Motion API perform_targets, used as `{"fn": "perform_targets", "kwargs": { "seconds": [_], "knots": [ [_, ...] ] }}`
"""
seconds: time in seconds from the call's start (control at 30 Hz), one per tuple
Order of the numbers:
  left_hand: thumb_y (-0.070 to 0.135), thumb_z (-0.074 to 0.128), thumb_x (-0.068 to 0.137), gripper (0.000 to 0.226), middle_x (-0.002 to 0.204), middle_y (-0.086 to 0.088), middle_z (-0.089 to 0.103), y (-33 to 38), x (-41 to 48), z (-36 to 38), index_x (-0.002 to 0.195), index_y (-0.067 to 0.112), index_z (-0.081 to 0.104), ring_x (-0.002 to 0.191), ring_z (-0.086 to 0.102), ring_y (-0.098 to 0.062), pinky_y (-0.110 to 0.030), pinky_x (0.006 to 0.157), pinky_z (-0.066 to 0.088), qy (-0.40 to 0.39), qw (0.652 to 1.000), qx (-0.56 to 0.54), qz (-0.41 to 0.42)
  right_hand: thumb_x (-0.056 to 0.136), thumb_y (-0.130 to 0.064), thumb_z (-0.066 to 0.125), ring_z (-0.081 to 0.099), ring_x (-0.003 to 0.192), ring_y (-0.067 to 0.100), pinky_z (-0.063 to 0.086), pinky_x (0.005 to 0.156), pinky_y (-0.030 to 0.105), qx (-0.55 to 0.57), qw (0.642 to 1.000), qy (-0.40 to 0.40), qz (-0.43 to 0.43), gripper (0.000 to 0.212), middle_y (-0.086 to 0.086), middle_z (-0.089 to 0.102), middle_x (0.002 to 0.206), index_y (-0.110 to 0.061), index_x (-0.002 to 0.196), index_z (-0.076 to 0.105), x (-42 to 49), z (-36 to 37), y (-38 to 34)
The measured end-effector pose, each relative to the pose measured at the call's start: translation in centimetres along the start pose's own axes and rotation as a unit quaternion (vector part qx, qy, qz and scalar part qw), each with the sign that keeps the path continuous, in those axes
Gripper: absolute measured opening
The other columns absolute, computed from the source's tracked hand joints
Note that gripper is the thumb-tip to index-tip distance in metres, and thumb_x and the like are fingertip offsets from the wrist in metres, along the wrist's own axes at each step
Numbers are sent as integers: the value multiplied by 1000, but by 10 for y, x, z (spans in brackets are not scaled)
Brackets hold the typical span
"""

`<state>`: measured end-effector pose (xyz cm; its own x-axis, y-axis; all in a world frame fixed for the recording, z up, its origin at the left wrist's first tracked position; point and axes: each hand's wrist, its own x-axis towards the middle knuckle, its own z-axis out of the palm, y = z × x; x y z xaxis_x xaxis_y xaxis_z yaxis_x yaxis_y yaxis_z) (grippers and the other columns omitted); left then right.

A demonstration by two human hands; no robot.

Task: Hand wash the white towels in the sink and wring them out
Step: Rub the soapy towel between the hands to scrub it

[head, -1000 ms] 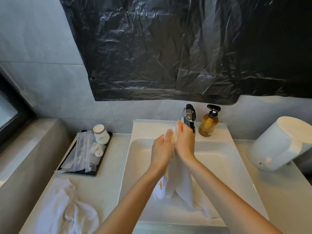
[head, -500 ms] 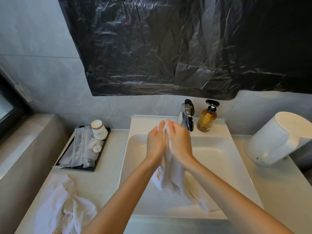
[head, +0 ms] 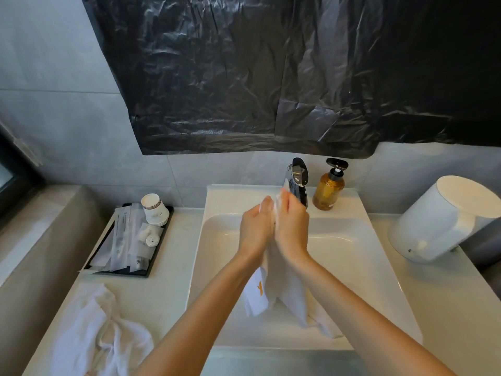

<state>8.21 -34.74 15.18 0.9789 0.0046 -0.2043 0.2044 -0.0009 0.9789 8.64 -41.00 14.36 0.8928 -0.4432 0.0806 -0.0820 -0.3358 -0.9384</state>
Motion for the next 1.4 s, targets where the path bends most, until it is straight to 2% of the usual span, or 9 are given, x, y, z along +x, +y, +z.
{"fn": "perform_targets", "kwargs": {
  "seconds": [0.3,0.4,0.57,0.7,0.8,0.97,1.07,1.2,1.4],
  "knots": [
    [30,44,101,34,65,2,56,-2,-3,0,71,17,54,65,52,-16,-31,67,47,10,1000,16,-14,103,-30,40,49,60,11,36,59,31,6,1000,-2,-1,43,0,53,61,-14,65,51,1,-1,-1],
    [17,42,101,30,65,1,55,0,4,-9,73,11,50,62,49,-14,-17,57,42,35,997,53,40,102,-31,40,57,68,20,42,65,34,-62,995,-46,-59,40,5,62,69,-12,71,59,-23,4,5],
    [29,39,102,40,62,4,61,-1,-10,0,68,17,57,61,55,-10,-20,54,42,-6,999,46,8,103,-26,38,45,58,8,36,61,29,62,995,69,36,43,-4,48,59,-18,62,47,9,-2,-4],
    [41,44,100,44,73,-3,68,-5,5,-29,74,12,65,70,59,-15,-28,66,44,-43,993,107,35,102,-26,45,43,56,6,35,59,29,28,996,-75,-44,38,-7,46,57,-15,66,50,-5,-10,7],
    [43,42,101,49,69,-2,47,-16,10,-47,71,5,47,65,39,-13,-27,59,30,-14,979,183,93,101,-25,48,31,58,11,26,56,29,53,997,-51,-19,43,-4,33,55,-17,60,37,25,-35,8],
    [42,38,103,44,76,5,51,-21,8,-49,85,4,53,73,48,-10,-24,68,40,2,996,62,66,99,-28,50,31,56,9,25,55,26,15,992,-113,-51,44,-2,32,56,-17,59,36,32,-49,1],
    [37,37,104,41,79,0,51,-17,10,-31,85,4,54,73,46,-12,-14,58,38,78,995,38,45,100,-29,50,33,54,7,28,55,29,1,994,-90,-59,43,-7,38,53,-19,59,41,20,-37,3],
    [35,37,103,41,71,-1,59,-10,8,-4,73,12,52,71,51,-19,-35,66,40,97,994,40,40,101,-35,44,43,59,16,30,56,32,-86,989,-72,-93,42,-2,49,59,-21,62,42,-10,-9,3],
    [39,38,103,44,68,3,64,-11,-13,10,69,21,60,66,57,-9,-32,67,47,59,994,55,72,104,-35,34,55,71,19,34,63,28,-82,997,-9,-12,40,4,60,74,-13,78,56,13,-6,-2]
  ]
}}
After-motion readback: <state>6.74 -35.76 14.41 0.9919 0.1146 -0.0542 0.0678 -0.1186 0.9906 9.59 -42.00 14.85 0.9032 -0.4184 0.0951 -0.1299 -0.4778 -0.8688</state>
